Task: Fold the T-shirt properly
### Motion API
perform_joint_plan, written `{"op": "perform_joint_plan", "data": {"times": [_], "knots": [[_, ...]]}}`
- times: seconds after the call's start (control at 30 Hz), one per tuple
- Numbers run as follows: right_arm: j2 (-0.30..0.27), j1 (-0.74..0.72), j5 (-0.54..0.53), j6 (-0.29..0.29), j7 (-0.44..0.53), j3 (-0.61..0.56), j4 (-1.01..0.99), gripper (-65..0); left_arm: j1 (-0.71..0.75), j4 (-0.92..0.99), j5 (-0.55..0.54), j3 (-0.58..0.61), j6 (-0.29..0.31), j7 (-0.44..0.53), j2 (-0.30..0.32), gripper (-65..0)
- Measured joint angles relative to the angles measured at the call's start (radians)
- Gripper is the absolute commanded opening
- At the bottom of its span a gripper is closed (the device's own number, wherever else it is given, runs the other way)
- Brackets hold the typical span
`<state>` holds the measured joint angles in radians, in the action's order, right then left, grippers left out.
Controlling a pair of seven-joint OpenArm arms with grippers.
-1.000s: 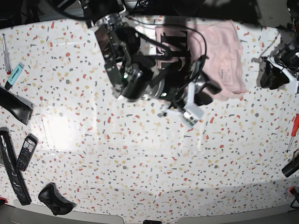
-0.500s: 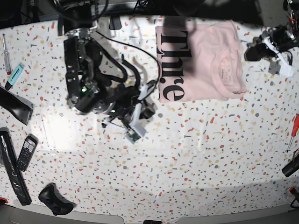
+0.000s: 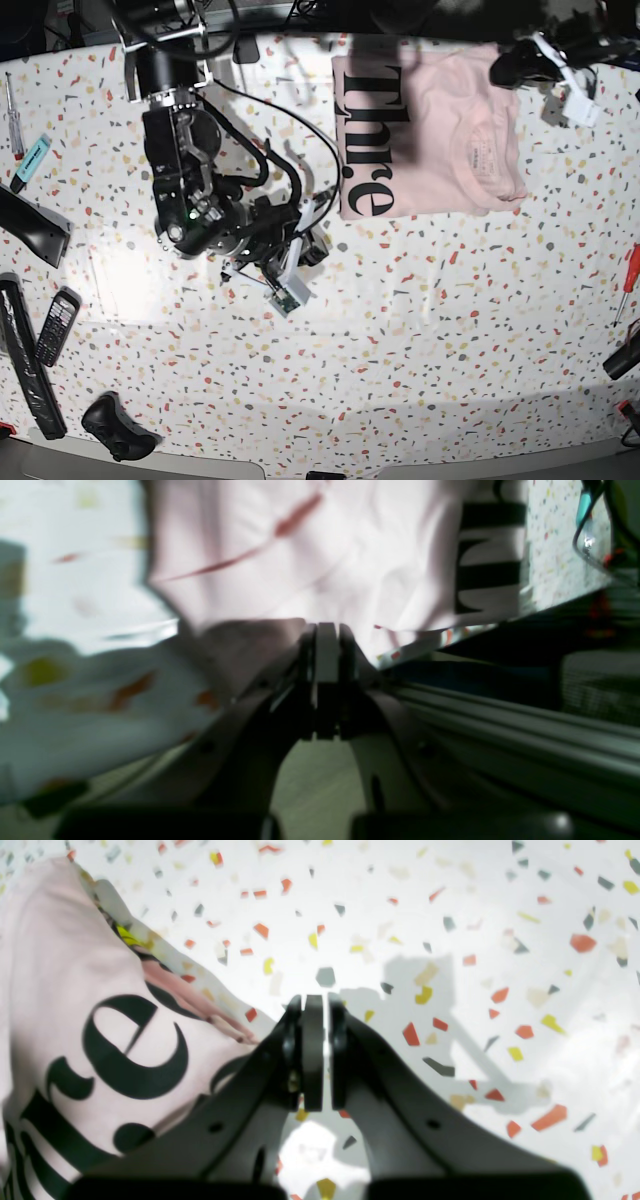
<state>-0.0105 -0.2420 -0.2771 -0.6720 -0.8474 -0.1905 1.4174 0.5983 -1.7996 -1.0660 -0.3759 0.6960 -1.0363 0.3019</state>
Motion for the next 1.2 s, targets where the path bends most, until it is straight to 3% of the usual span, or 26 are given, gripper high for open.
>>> {"op": "perform_joint_plan", "data": {"times": [0.17, 0.37, 0.6, 0.9, 1.03, 1.2], "knots": [[-0.002, 0.010, 0.001, 0.000, -0.039, 0.000, -0.003, -65.0, -0.019, 0.004, 0.270, 0.145, -0.002, 0.165, -0.008, -65.0], [-0.020, 0.010, -0.061, 0.000, -0.091, -0.001, -0.004, -65.0, -0.085, 0.096, 0.463, 0.150, 0.022, 0.261, 0.018, -65.0], [-0.061, 0.039, -0.160, -0.006, -0.137, -0.017, -0.003, -65.0, -0.222, 0.285, 0.497, 0.147, 0.005, 0.433, 0.125, -65.0], [-0.056, 0.115, -0.160, -0.006, -0.103, -0.142, -0.004, -65.0, -0.457, 0.425, 0.548, 0.147, -0.027, 0.439, 0.127, -65.0], [-0.053, 0.147, -0.161, -0.006, -0.060, -0.232, -0.004, -65.0, -0.517, 0.429, 0.621, 0.146, -0.042, 0.504, 0.128, -65.0], [-0.050, 0.156, -0.160, -0.006, -0.032, -0.288, -0.004, -65.0, -0.582, 0.430, 0.632, 0.148, -0.041, 0.567, 0.128, -65.0]]}}
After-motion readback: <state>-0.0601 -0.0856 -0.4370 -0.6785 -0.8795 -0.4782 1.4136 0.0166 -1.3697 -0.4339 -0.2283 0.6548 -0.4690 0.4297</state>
